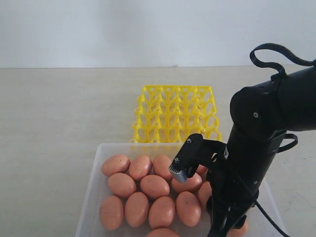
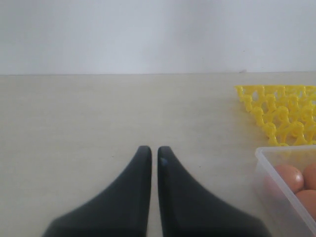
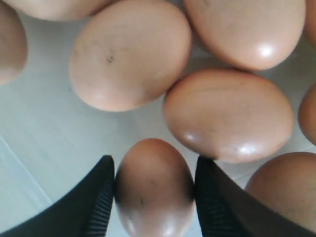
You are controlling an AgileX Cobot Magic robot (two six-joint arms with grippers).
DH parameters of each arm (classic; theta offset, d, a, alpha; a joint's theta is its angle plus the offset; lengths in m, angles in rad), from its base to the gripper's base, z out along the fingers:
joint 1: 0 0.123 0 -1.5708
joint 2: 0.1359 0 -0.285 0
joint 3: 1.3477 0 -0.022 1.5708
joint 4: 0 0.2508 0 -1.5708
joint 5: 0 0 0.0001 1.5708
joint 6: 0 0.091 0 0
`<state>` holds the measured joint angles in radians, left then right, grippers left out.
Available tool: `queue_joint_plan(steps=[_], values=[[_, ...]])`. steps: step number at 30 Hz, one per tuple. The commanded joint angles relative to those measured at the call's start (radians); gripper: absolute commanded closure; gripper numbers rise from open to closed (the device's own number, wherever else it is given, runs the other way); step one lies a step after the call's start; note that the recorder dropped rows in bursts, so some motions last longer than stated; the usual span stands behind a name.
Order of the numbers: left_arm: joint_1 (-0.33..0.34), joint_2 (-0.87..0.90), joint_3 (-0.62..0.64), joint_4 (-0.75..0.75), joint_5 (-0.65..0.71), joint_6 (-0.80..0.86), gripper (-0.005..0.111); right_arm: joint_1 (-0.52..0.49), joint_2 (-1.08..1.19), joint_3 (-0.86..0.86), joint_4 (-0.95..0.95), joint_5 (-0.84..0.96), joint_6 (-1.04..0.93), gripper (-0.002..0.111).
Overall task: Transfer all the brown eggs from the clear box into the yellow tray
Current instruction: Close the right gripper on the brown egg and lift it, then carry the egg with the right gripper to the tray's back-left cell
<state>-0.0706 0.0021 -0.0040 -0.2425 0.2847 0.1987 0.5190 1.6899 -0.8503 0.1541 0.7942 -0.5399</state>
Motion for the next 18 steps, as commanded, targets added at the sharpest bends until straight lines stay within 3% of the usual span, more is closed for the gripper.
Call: queue_joint_plan(steps=[1,12,18], values=[[-0.009,-0.002,0.004,-0.001,-0.001,0.004,0.103,0.001,-0.060,0.003,0.071,-0.036,0.000,0.108],[-0.009,-0.002,0.004,-0.001,-0.001,0.004,0.103,0.001,-0.274,0.003,0.126,-0.253,0.060,0.108],[-0.009,-0.002,0.004,-0.001,-0.001,0.004,0.103,0.001,-0.334,0.003,0.212,-0.622,0.060,0.108]])
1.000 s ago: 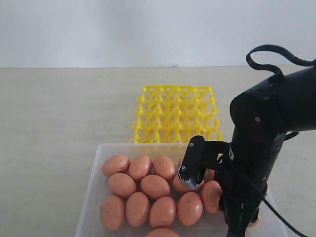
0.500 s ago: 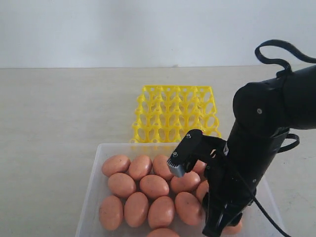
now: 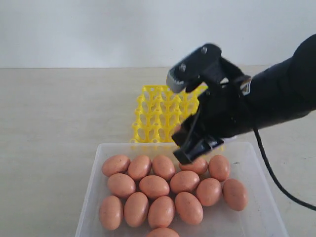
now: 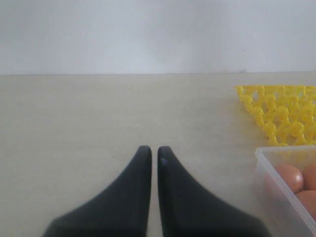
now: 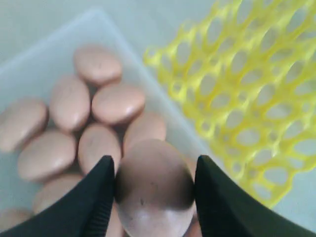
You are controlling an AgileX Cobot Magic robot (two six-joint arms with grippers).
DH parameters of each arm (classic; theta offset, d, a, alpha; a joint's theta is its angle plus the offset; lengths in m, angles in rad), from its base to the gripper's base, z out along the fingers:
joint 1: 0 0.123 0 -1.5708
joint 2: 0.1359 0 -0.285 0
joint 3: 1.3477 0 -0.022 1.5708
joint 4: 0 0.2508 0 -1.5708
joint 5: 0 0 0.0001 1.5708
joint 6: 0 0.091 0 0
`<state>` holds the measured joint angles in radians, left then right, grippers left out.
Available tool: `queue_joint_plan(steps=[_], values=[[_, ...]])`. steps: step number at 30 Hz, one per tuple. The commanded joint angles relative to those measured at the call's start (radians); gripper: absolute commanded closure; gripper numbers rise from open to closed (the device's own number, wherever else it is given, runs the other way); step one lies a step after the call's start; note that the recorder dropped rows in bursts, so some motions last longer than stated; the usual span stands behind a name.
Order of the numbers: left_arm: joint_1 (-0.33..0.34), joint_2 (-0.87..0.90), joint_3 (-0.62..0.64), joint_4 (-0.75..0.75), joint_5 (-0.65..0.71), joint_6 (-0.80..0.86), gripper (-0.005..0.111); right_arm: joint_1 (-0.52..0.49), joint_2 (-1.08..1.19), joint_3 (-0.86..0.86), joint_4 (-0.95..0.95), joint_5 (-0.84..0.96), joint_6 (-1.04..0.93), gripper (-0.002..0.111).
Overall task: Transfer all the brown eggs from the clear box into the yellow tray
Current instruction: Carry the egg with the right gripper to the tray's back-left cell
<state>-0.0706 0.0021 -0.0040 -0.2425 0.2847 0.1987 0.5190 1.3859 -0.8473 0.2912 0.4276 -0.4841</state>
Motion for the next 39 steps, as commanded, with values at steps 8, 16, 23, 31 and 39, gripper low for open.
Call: queue_joint_plan(steps=[8,16,23,31,39], values=[[-0.009,-0.002,0.004,-0.001,-0.001,0.004,0.103,0.001,0.055,0.000,0.124,-0.677,0.013,0.108],[-0.009,-0.002,0.004,-0.001,-0.001,0.004,0.103,0.001,0.288,0.000,-0.097,-1.024,0.354,0.108],[-0.009,-0.002,0.004,-0.001,-0.001,0.004,0.103,0.001,0.532,-0.041,-0.305,-1.343,0.674,0.108],[-0.009,-0.002,0.004,-0.001,-0.001,0.004,0.103,-0.014,0.713,-0.307,-0.305,-1.204,0.716,0.108],[-0.009,-0.002,0.004,-0.001,-0.001,0.004,0.103,-0.165,0.721,-0.329,-0.445,-1.016,0.688,0.108]])
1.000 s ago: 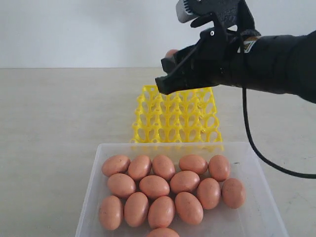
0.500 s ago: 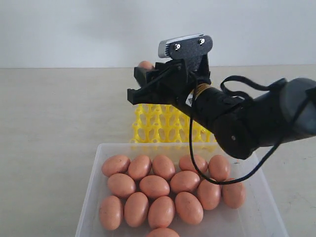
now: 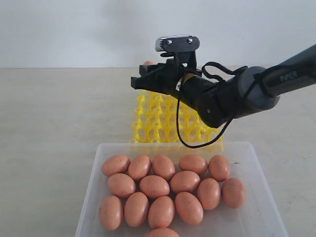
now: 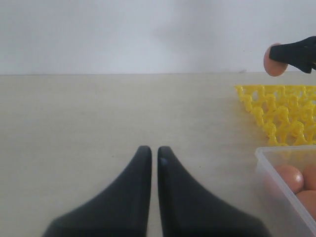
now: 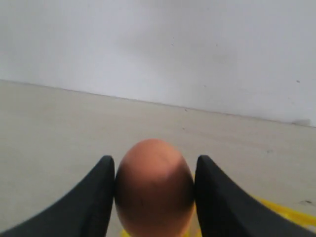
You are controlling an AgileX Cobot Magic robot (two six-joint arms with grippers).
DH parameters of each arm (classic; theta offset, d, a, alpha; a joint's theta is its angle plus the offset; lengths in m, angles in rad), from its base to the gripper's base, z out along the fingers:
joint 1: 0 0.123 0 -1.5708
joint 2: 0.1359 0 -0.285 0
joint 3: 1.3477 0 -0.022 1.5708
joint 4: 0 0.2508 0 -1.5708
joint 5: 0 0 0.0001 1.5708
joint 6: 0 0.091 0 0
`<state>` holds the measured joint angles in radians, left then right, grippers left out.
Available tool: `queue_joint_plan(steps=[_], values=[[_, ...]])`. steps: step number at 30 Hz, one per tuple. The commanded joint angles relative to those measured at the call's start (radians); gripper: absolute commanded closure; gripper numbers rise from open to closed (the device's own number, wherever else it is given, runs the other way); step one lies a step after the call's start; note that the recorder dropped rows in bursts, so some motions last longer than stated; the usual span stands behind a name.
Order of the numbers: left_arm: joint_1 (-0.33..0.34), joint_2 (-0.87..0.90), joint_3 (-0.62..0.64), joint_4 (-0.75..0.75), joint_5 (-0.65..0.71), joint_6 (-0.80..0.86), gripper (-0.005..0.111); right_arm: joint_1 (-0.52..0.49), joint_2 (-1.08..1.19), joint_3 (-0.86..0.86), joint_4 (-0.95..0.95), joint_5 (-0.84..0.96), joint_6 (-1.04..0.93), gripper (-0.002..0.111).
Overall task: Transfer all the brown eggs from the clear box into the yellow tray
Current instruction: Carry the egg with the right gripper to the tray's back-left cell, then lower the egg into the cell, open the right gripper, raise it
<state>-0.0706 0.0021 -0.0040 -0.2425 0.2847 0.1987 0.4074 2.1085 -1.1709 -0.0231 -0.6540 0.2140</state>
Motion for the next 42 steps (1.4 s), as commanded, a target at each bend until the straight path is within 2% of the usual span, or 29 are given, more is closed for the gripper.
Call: queue_joint_plan(steps=[1,4,8,10,11,13,16,18,21,31,42], values=[[-0.009,-0.002,0.004,-0.001,-0.001,0.004,0.103,-0.067,-0.002,-0.005,-0.208,0.075,-0.006,0.108],[-0.009,-0.002,0.004,-0.001,-0.001,0.004,0.103,-0.103,-0.002,-0.005,-0.400,0.102,0.017,0.108],[-0.009,-0.002,0.004,-0.001,-0.001,0.004,0.103,-0.168,0.011,-0.015,-0.441,0.096,0.015,0.108],[-0.009,-0.002,0.004,-0.001,-0.001,0.004,0.103,-0.218,0.034,-0.048,-0.567,0.056,0.115,0.108],[-0.009,-0.002,0.004,-0.001,-0.001,0.004,0.103,-0.244,0.052,-0.078,-0.750,-0.026,0.266,0.108],[-0.009,-0.002,0.004,-0.001,-0.001,0.004,0.103,-0.259,0.083,-0.147,-0.959,-0.108,0.434,0.108],[-0.009,-0.002,0.004,-0.001,-0.001,0.004,0.103,-0.259,0.141,-0.244,-1.098,-0.159,0.542,0.108],[-0.009,-0.002,0.004,-0.001,-0.001,0.004,0.103,-0.259,0.209,-0.339,-1.115,-0.225,0.642,0.108],[-0.009,-0.002,0.004,-0.001,-0.001,0.004,0.103,-0.259,0.241,-0.358,-1.115,-0.232,0.647,0.108],[-0.009,-0.002,0.004,-0.001,-0.001,0.004,0.103,-0.259,0.277,-0.358,-1.093,-0.176,0.522,0.108],[-0.009,-0.002,0.004,-0.001,-0.001,0.004,0.103,-0.259,0.277,-0.358,-1.088,-0.118,0.482,0.108]])
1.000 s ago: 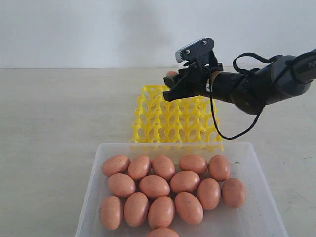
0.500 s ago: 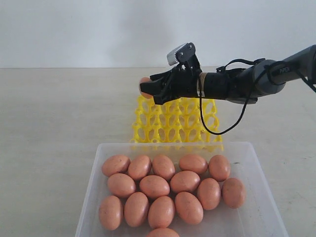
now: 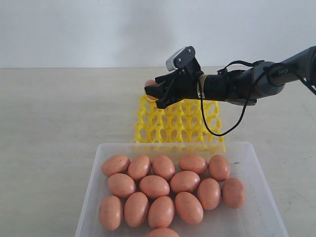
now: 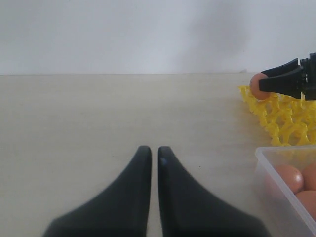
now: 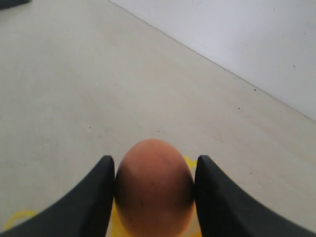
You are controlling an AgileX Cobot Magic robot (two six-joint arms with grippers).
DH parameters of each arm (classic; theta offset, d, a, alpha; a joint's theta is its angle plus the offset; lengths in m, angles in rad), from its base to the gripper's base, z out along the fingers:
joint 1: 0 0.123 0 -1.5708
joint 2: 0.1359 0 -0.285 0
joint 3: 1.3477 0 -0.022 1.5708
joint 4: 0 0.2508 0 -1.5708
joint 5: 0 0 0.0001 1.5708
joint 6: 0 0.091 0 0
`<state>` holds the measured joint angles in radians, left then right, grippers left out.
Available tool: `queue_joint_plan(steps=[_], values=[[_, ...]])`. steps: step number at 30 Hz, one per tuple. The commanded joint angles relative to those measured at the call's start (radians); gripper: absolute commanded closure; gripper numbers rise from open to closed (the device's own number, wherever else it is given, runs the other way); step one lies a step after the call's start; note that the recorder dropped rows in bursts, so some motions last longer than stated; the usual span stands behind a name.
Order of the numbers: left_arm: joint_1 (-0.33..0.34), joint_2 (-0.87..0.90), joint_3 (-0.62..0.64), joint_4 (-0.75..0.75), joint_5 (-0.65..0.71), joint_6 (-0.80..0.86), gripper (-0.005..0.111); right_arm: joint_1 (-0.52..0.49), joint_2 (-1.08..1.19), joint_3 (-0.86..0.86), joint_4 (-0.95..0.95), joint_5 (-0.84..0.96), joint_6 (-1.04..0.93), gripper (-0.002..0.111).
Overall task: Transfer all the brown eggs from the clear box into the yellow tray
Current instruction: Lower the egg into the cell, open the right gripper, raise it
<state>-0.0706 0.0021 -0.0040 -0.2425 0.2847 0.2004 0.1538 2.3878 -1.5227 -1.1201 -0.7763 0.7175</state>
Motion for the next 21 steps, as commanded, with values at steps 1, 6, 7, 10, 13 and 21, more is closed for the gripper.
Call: queue_joint_plan(steps=[1,6,7,10,13,21], values=[[-0.009,-0.002,0.004,-0.001,-0.001,0.003,0.103,-0.005,-0.003,-0.006,0.009,0.007,-0.021,0.108],[-0.009,-0.002,0.004,-0.001,-0.001,0.003,0.103,-0.005,-0.003,-0.006,0.009,0.056,-0.021,0.098],[-0.009,-0.002,0.004,-0.001,-0.001,0.003,0.103,-0.005,-0.003,-0.006,0.009,0.059,-0.022,0.092],[-0.009,-0.002,0.004,-0.001,-0.001,0.003,0.103,-0.005,-0.003,-0.006,0.009,0.065,-0.056,0.074],[-0.009,-0.002,0.004,-0.001,-0.001,0.003,0.103,-0.005,-0.003,-0.006,0.009,0.065,-0.057,0.065],[-0.009,-0.002,0.004,-0.001,-0.001,0.003,0.103,-0.005,-0.003,-0.006,0.009,0.067,-0.057,0.065]])
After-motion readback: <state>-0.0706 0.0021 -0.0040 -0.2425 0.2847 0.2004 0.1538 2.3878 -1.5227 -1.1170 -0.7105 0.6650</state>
